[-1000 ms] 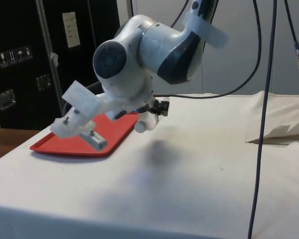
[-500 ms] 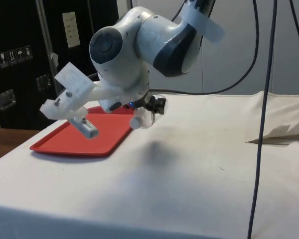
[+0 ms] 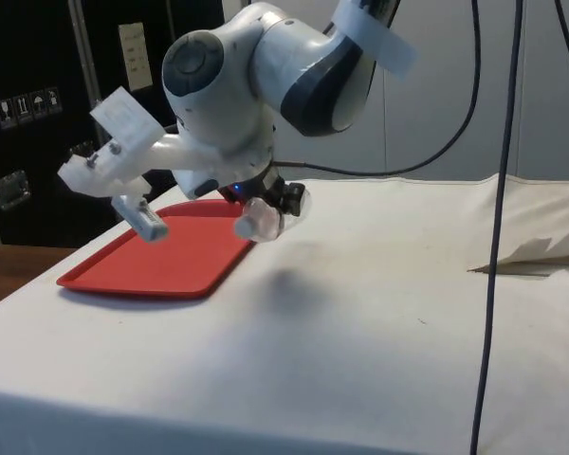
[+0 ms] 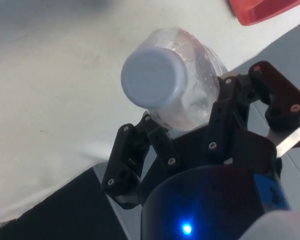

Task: Place the bottle upright on the tray.

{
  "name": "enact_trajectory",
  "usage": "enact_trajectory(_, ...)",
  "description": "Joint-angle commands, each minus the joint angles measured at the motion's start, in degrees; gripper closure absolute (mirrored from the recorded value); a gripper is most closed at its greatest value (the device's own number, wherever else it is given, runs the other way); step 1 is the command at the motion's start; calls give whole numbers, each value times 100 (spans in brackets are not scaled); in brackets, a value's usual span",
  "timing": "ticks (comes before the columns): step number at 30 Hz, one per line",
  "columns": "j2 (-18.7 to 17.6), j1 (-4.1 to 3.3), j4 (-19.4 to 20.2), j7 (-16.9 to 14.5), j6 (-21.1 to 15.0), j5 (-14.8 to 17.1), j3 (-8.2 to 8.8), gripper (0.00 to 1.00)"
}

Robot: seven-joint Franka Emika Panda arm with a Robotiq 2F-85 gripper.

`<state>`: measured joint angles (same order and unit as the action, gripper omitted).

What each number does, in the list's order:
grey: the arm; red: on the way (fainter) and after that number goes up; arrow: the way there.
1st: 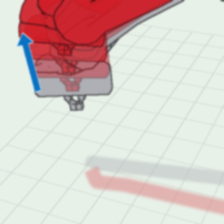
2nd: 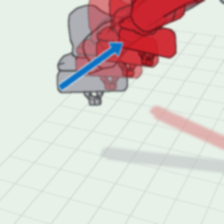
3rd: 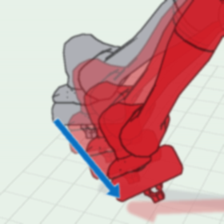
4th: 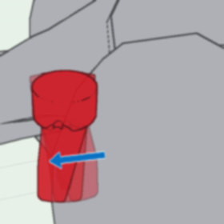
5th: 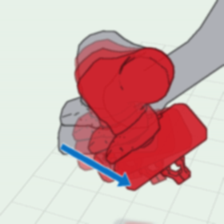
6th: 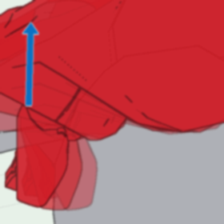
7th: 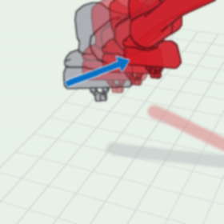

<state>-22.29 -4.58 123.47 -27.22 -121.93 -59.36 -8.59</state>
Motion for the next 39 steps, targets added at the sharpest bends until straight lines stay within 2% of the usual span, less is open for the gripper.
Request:
enact_trajectory(1, 23, 46, -6, -57, -103, 69, -6, 100)
enact_trajectory(6, 34, 57, -57, -103, -275, 178, 63, 100)
enact_trajectory(7, 6, 11, -69, -40, -212, 120, 92, 100)
enact_trajectory(8, 40, 63, -63, -115, -304, 201, 74, 100)
enact_trajectory(11, 86, 63, -63, -178, -372, 298, 115, 100)
enact_trajectory(15, 160, 57, -63, -269, -390, 424, 138, 100)
enact_trajectory(16, 115, 17, -92, -201, -321, 350, 155, 100)
enact_trajectory(17, 178, 57, -57, -286, -395, 453, 143, 100)
enact_trajectory(19, 212, 63, -57, -327, -401, 516, 149, 100)
enact_trajectory(22, 286, 63, -63, -407, -407, 647, 166, 100)
enact_trajectory(23, 241, 17, -92, -344, -327, 579, 178, 100)
enact_trajectory(24, 304, 63, -63, -424, -407, 676, 166, 100)
enact_trajectory(33, 481, 63, -69, -619, -401, 991, 206, 100)
enact_trajectory(34, 447, 23, -92, -556, -338, 928, 229, 100)
enact_trajectory(35, 504, 63, -69, -642, -401, 1026, 212, 100)
enact_trajectory(39, 590, 57, -74, -751, -395, 1180, 241, 100)
